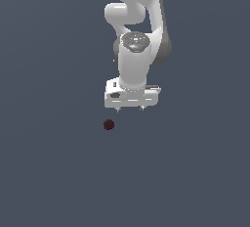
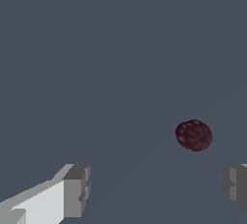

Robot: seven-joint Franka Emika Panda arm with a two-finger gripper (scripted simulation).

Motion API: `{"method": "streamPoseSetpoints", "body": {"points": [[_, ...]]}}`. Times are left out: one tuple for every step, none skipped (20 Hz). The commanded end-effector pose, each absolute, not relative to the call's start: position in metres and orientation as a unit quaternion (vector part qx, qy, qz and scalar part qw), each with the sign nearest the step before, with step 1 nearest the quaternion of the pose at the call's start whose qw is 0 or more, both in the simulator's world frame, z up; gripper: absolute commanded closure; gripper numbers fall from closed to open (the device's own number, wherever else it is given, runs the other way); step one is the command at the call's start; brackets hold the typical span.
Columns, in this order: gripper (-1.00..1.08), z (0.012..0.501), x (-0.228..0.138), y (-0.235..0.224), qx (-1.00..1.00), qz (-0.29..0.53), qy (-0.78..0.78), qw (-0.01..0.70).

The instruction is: Pick up the object and move it to a goal position.

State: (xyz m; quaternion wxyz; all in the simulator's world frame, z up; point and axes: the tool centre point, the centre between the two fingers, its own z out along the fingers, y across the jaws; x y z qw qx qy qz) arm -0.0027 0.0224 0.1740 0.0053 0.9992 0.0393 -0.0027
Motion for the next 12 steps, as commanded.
{"method": "streamPoseSetpoints", "body": {"points": [[-0.92, 0.174, -0.003, 0.022, 0.999, -0.003, 0.039, 0.005], [-0.92, 0.174, -0.003, 0.022, 0.999, -0.002, 0.039, 0.005], [-0.92, 0.175, -0.002, 0.021, 0.999, -0.001, 0.039, 0.005], [-0.92, 0.177, -0.002, 0.02, 0.999, 0.001, 0.038, 0.004], [-0.92, 0.179, -0.001, 0.019, 0.999, 0.003, 0.038, 0.003], [-0.92, 0.181, 0.0, 0.017, 0.999, 0.006, 0.038, 0.002], [-0.92, 0.184, 0.001, 0.016, 0.999, 0.008, 0.038, 0.001], [-0.92, 0.186, 0.002, 0.015, 0.999, 0.011, 0.039, 0.001], [-0.92, 0.187, 0.002, 0.014, 0.999, 0.012, 0.04, 0.0], [-0.92, 0.188, 0.002, 0.013, 0.999, 0.013, 0.042, 0.0], [-0.92, 0.189, 0.003, 0.013, 0.999, 0.013, 0.042, 0.0], [-0.92, 0.189, 0.003, 0.013, 0.999, 0.013, 0.043, 0.0]]}}
